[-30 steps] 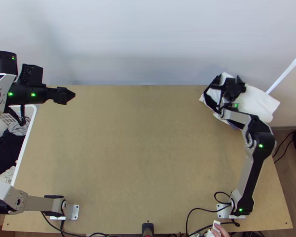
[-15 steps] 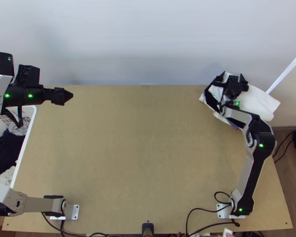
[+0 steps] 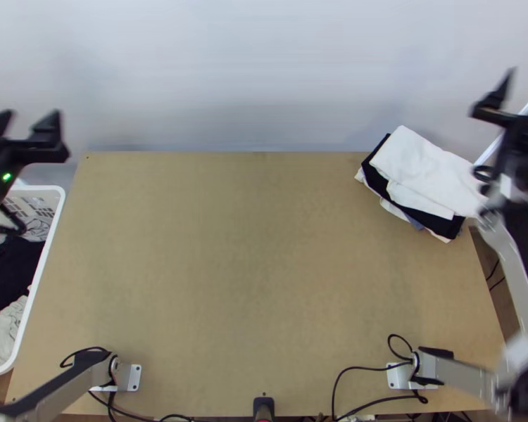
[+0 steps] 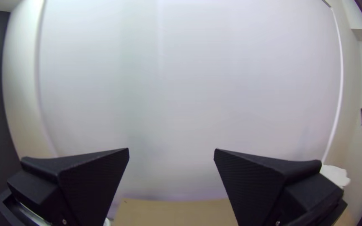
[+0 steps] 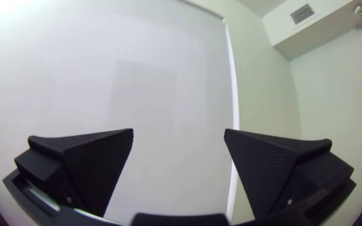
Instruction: Fold the t-shirt
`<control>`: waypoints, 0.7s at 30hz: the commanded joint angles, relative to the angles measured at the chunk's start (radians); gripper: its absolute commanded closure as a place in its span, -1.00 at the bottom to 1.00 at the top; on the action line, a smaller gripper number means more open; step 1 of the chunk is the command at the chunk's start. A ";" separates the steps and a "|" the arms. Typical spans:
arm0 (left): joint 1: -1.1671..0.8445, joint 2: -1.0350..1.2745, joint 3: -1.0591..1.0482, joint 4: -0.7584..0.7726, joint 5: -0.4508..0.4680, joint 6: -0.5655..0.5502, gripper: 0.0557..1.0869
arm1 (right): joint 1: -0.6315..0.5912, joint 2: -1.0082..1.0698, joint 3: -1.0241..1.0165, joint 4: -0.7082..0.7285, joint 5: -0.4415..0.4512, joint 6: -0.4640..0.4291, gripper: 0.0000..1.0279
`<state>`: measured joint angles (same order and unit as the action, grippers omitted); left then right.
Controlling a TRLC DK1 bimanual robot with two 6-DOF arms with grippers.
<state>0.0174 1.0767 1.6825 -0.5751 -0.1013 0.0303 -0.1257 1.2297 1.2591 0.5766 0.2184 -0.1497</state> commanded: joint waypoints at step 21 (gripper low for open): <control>0.044 -1.084 -1.445 0.891 -0.337 0.243 -0.91 | 0.038 -0.885 -0.963 0.080 -0.327 0.104 -0.91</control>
<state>0.0563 0.0582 0.3416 0.3084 -0.3897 0.2379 -0.0917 0.3836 0.3985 0.6426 -0.1055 -0.0708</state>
